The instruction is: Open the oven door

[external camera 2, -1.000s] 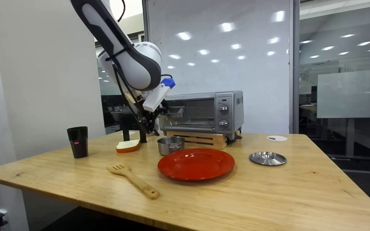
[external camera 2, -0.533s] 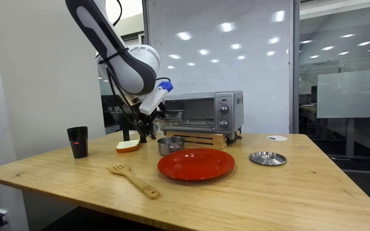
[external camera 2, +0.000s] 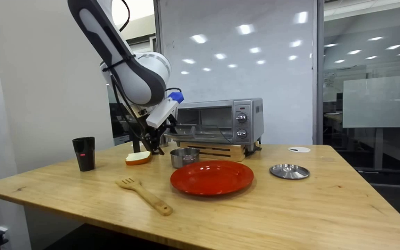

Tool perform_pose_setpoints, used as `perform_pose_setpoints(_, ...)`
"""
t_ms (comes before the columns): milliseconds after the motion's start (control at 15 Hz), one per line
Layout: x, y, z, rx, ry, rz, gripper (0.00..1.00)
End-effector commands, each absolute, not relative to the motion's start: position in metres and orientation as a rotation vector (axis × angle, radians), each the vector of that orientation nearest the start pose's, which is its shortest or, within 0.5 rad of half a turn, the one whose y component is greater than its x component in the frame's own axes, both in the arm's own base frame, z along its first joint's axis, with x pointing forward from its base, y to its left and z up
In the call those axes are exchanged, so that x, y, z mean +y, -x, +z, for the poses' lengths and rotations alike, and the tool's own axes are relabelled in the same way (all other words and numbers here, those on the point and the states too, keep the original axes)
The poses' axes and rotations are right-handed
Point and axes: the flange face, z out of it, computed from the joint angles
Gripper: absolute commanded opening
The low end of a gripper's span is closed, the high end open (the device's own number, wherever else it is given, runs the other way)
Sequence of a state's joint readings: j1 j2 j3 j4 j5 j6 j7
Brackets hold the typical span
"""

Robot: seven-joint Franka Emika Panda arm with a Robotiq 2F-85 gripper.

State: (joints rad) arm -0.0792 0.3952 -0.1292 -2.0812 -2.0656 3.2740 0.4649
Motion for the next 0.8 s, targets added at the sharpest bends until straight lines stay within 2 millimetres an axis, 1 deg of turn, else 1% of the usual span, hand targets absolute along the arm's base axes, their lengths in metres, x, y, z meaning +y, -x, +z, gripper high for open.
perform_pose_setpoints(0,-0.0167,-0.5217,0.2387,-2.337,2.59,-0.753,1.0)
perform_pose_setpoints(400,-0.0149,-0.5191,0.2353,-2.327,2.588,-0.746,1.0)
perform_pose_setpoints(733,-0.0157,-0.5158,0.2367,-2.338,2.584,-0.738,1.0)
